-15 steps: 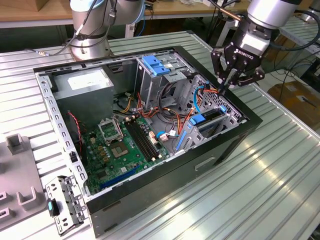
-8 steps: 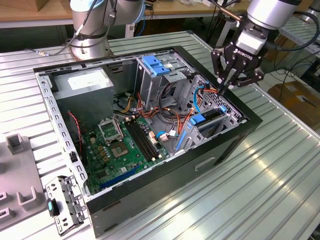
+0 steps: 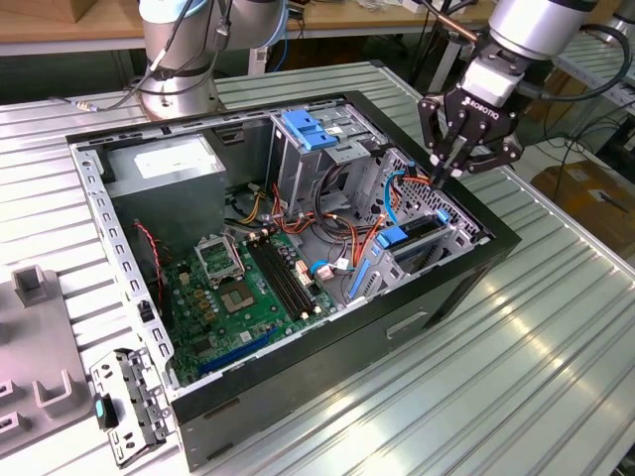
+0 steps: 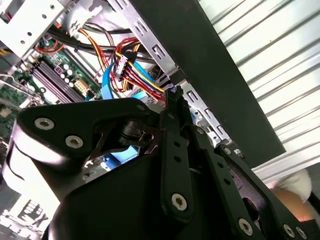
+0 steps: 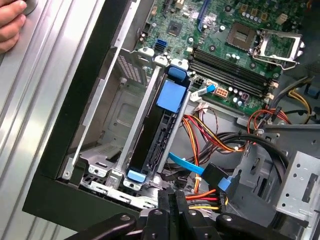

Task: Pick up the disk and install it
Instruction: 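Insert the first disk wire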

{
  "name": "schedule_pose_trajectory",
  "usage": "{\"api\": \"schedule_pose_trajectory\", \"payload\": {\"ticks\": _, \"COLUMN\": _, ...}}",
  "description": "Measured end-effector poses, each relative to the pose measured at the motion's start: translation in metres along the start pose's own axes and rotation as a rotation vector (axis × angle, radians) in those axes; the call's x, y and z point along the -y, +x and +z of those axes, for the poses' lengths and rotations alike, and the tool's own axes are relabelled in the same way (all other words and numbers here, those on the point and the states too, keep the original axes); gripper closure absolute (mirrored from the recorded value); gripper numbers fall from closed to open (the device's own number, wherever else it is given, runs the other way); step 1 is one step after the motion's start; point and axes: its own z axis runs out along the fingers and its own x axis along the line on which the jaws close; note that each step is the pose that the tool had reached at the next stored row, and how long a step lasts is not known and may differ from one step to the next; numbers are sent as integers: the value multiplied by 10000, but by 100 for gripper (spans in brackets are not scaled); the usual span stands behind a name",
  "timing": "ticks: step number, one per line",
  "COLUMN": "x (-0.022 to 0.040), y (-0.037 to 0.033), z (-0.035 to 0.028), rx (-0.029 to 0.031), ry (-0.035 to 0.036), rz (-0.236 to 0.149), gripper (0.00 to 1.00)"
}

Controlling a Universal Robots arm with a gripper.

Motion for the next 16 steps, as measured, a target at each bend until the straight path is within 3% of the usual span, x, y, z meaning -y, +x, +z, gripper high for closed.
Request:
{"api": "schedule_pose_trajectory", "payload": {"ticks": 3, "x": 0, "y": 0, "z": 12, "rx": 26, "ry": 9, "rz": 612, "gripper": 84}}
{"api": "schedule_pose_trajectory", "payload": {"ticks": 5, "x": -12, "y": -4, "z": 20, "rx": 32, "ry": 11, "rz": 813, "gripper": 84}}
{"api": "schedule_pose_trajectory", "payload": {"ticks": 9, "x": -92, "y": -32, "z": 28, "rx": 34, "ry": 12, "rz": 859, "gripper": 84}}
{"api": "schedule_pose_trajectory", "payload": {"ticks": 16, "x": -93, "y": -33, "z": 27, "rx": 32, "ry": 11, "rz": 861, "gripper": 84}}
